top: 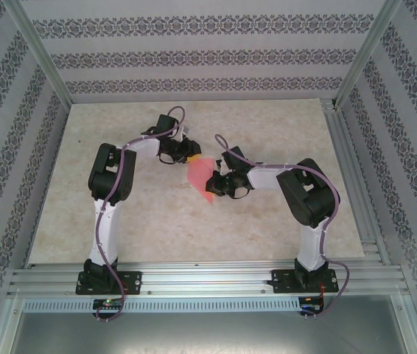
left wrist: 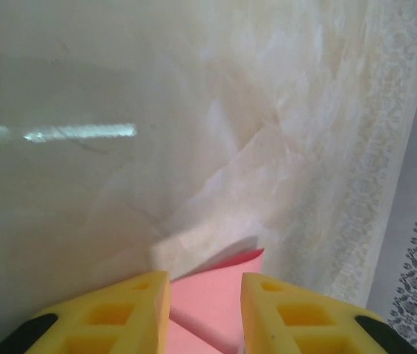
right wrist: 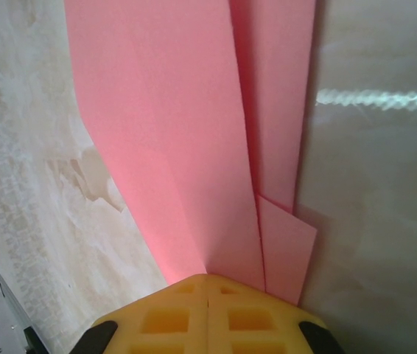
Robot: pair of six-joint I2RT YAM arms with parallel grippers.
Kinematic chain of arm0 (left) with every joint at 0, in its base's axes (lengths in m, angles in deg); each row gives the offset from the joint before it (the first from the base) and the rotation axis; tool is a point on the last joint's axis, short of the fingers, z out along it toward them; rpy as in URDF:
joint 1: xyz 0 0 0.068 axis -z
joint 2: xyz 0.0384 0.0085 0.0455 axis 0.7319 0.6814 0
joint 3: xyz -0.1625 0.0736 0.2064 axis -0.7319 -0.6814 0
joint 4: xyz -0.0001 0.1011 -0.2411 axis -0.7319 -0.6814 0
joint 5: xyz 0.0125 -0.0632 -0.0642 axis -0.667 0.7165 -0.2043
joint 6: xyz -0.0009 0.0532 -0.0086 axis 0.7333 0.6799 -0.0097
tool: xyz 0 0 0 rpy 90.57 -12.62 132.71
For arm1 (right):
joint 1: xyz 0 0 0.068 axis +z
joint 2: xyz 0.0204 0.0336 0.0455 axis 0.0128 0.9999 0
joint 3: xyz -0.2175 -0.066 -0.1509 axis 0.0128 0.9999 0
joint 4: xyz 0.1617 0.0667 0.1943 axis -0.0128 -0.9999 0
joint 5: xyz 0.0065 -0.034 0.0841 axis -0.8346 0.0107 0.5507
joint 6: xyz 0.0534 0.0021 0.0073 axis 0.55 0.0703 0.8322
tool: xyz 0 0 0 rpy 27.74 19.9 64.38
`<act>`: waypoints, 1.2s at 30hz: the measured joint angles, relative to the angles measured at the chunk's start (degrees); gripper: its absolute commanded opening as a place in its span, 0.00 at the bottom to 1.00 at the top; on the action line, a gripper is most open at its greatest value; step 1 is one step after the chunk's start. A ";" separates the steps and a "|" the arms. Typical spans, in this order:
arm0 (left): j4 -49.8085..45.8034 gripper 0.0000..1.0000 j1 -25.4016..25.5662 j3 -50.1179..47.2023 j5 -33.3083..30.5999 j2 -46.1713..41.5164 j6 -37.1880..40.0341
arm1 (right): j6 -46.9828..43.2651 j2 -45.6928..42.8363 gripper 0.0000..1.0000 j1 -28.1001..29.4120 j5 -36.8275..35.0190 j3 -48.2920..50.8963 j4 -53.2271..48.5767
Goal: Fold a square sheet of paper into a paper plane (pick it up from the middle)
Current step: Fourth fold the wing at the center of the table.
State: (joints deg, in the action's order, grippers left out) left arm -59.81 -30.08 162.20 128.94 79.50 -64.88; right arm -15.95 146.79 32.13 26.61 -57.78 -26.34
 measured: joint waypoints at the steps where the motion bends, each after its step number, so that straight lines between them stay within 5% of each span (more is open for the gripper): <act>1: -0.50 0.33 -0.42 0.63 -0.68 0.04 0.20 | -0.07 0.00 0.00 0.00 0.02 -0.07 -0.17; 6: -1.42 0.34 -2.80 2.54 -2.12 0.04 1.05 | -0.83 0.00 0.02 0.00 0.00 -0.61 -1.29; 17: -1.95 0.35 -3.56 -7.41 -3.10 -10.58 1.03 | -5.57 -5.09 0.31 0.50 -3.76 -4.22 -12.02; 24: -0.26 0.33 -3.56 -19.26 -7.15 -25.68 -0.55 | -14.05 -9.64 0.39 4.94 -17.66 -11.23 -22.58; 36: -0.66 0.31 -3.96 -29.90 -17.84 -34.71 -3.56 | -22.51 2.82 0.49 14.97 -38.12 -24.46 -38.21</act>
State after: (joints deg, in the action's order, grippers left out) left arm -60.47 -34.03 132.29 111.11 44.79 -68.44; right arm -38.46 149.61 47.10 -11.51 -82.24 -64.54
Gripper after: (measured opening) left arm 0.315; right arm 0.453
